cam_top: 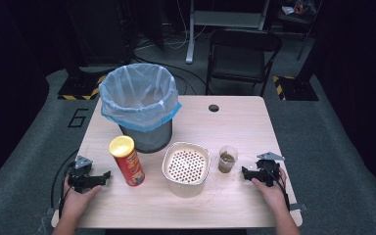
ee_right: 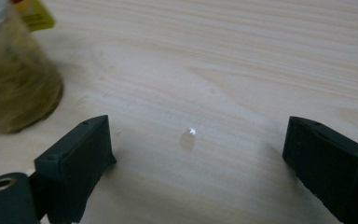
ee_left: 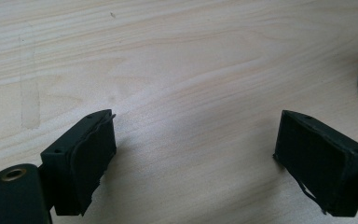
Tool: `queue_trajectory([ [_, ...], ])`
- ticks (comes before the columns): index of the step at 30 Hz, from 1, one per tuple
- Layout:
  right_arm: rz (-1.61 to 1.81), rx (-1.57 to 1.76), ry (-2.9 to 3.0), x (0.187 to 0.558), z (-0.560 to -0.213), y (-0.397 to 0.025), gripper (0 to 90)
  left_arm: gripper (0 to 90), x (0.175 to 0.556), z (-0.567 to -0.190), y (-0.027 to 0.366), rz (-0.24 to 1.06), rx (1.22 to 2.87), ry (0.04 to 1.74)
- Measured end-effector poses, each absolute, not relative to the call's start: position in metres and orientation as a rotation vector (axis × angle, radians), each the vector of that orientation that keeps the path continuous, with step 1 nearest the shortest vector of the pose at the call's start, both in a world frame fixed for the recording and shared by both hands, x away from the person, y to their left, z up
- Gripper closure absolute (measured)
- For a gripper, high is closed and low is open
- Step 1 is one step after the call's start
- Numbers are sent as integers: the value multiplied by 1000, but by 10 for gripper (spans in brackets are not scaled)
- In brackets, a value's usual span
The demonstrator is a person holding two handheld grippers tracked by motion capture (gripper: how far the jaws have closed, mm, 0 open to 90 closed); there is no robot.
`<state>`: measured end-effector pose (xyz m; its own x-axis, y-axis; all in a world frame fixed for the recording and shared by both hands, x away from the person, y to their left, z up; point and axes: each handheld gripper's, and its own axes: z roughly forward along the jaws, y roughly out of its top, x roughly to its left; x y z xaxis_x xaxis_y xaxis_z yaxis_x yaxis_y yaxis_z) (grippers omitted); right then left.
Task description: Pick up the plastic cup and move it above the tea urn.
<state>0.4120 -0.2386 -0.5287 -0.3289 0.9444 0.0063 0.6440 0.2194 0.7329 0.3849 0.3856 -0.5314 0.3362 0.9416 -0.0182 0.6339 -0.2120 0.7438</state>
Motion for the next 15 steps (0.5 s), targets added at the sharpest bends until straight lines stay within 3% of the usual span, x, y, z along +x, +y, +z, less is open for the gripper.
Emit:
queue_trajectory([
  [15,929,1405,2110,401,-528,-241,110,125,385,-531,383,593,1939,1390],
])
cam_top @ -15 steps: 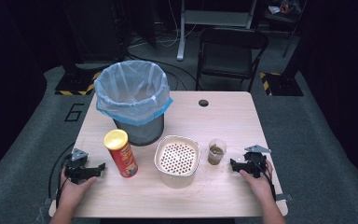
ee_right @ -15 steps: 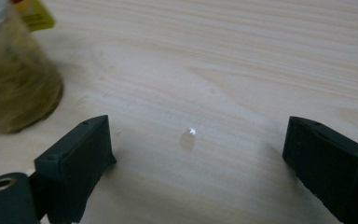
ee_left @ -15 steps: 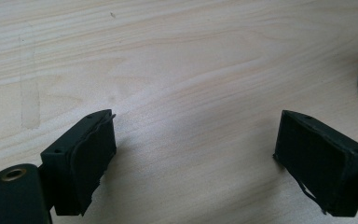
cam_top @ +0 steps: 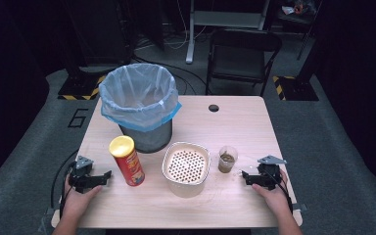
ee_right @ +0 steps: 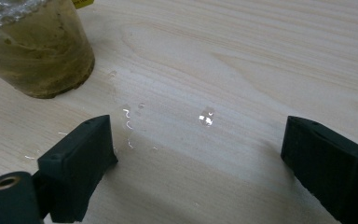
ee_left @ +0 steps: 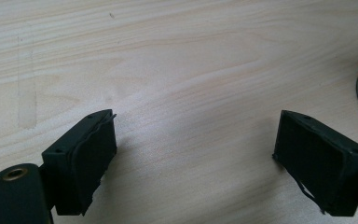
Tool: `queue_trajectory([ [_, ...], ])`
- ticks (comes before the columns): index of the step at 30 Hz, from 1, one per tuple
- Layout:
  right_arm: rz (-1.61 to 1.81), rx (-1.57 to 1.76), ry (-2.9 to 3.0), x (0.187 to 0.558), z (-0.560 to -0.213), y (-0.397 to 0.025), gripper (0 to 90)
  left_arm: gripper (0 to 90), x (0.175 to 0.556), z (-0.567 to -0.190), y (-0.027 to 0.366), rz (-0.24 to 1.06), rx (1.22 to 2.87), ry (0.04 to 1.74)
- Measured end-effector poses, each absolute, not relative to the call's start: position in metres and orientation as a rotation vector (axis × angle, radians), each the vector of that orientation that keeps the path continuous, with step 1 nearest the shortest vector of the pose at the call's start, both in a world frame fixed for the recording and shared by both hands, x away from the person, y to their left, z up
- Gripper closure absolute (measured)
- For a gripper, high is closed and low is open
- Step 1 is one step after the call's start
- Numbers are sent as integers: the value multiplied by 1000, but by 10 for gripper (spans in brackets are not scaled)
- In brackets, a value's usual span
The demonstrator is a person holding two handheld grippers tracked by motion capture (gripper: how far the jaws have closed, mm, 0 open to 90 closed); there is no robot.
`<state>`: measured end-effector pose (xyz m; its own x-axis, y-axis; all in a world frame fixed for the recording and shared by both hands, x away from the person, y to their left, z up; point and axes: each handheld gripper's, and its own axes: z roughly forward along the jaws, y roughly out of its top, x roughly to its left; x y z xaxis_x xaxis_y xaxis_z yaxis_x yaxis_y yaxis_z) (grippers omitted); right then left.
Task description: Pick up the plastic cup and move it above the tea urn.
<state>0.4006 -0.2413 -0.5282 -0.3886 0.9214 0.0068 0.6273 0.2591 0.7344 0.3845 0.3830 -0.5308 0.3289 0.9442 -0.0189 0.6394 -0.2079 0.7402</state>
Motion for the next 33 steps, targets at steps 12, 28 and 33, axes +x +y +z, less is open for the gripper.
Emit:
queue_trajectory([
  [12,942,1412,2091,395,-528,-239,163,124,385,-531,382,598,1923,1398],
  [28,954,1508,2126,383,-501,-239,507,126,387,-531,381,611,1925,1407],
  [33,985,1431,2153,377,-463,-230,517,127,386,-532,380,615,1913,1414],
])
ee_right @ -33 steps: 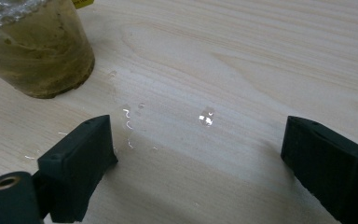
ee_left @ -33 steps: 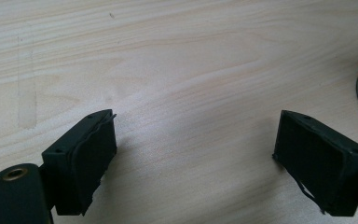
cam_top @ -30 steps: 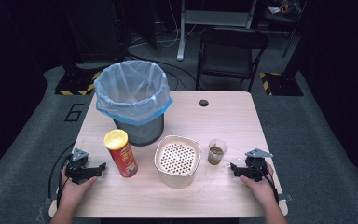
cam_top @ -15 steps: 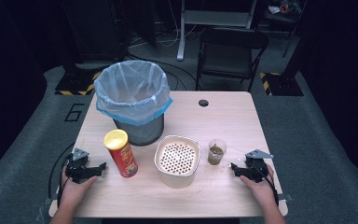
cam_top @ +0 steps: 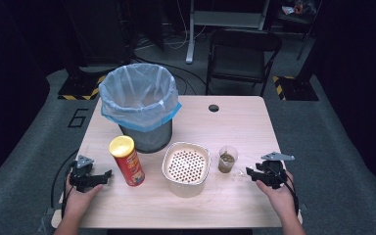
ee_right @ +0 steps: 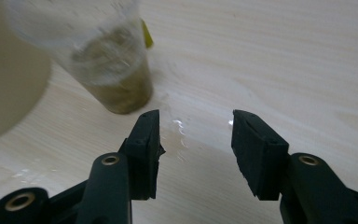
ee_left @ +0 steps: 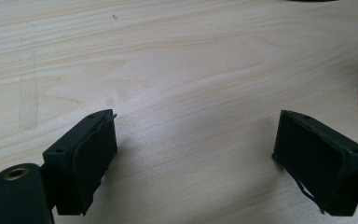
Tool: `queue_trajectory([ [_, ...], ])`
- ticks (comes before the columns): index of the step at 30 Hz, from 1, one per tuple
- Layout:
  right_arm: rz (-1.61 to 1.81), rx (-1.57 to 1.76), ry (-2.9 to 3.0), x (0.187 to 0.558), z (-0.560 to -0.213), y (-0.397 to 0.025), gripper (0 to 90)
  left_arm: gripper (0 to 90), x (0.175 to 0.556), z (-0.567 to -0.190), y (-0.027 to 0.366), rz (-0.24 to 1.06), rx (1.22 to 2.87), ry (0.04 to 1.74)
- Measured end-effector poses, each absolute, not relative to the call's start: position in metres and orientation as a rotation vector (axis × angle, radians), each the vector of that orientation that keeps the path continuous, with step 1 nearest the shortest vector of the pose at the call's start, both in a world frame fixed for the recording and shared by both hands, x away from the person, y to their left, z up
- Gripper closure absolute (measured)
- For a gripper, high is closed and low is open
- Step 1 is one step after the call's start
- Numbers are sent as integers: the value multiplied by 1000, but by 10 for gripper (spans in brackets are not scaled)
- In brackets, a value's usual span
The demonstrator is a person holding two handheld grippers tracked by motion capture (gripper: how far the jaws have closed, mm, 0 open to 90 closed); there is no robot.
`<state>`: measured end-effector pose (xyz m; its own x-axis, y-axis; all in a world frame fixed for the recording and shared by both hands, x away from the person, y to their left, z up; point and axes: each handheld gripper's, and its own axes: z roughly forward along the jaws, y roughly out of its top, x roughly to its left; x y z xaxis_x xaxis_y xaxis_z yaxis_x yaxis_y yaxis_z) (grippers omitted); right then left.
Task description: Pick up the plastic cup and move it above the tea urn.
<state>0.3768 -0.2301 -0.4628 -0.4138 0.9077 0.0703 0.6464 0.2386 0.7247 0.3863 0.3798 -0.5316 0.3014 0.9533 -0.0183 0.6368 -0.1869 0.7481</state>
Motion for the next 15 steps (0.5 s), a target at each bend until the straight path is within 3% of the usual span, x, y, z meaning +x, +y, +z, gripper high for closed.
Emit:
queue_trajectory([
  [8,1097,1311,2224,384,-401,-189,502,128,387,-532,380,617,1911,1414],
  [15,1164,1245,2273,396,-384,-152,547,129,387,-531,380,613,1913,1417],
])
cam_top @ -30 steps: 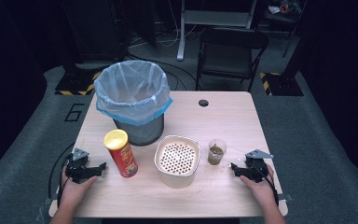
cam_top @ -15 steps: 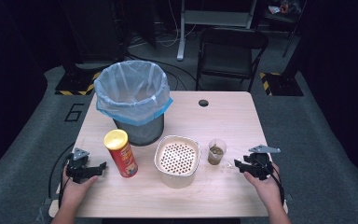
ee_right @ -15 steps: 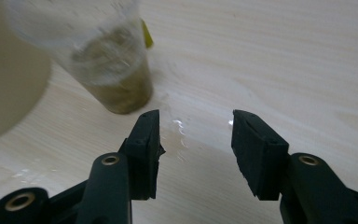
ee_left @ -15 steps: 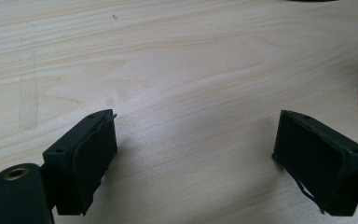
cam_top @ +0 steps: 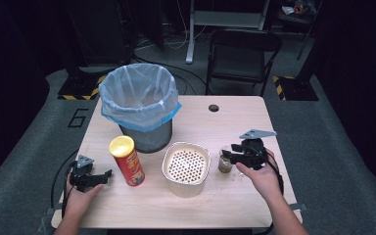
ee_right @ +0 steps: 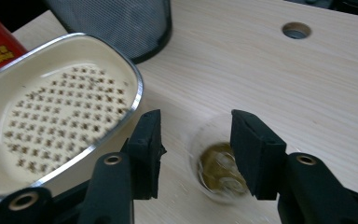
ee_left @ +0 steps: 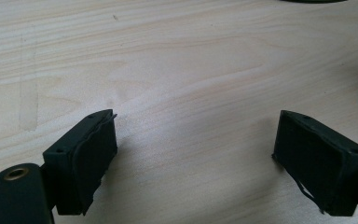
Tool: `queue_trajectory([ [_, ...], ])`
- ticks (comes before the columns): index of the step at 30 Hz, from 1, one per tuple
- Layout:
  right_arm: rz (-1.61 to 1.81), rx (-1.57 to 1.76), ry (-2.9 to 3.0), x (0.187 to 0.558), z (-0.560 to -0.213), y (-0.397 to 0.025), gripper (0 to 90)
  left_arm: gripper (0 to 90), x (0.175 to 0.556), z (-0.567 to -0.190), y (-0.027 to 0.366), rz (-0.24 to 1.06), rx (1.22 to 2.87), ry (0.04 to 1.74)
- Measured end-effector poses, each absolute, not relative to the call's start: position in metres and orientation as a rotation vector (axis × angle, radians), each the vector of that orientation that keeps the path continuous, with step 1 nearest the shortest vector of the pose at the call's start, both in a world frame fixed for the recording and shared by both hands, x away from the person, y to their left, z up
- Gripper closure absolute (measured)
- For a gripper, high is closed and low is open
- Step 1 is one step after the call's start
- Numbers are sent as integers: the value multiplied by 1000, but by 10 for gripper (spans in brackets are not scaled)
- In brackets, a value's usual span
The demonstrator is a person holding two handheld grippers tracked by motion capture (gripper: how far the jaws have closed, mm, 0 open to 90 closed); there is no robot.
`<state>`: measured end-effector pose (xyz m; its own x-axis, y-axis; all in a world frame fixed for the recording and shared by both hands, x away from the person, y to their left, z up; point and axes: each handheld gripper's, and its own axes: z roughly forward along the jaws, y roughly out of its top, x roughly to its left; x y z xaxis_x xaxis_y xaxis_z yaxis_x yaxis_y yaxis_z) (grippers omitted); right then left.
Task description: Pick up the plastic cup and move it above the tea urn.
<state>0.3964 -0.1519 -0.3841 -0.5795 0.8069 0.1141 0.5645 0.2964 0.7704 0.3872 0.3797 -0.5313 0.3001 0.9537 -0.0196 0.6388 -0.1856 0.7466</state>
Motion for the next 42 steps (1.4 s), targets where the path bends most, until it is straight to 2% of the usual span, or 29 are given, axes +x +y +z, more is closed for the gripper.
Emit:
queue_trajectory([
  [9,1152,1194,2340,410,-399,-108,615,129,387,-532,380,615,1908,1415],
  [19,1127,1151,2404,423,-413,-93,770,129,387,-532,380,616,1910,1414],
  [23,1117,1126,2432,426,-411,-91,792,129,387,-532,380,614,1911,1415],
  [37,1140,1046,2516,414,-410,-101,794,129,387,-531,380,616,1915,1414],
  [38,1143,1045,2512,412,-409,-101,784,129,387,-531,380,616,1915,1414],
  [40,1179,1053,2480,410,-405,-104,674,128,387,-531,380,616,1916,1414],
  [41,1179,1053,2480,410,-405,-104,674,129,387,-531,380,616,1916,1414],
  [42,1196,1058,2468,409,-401,-107,628,129,387,-531,380,616,1915,1414],
])
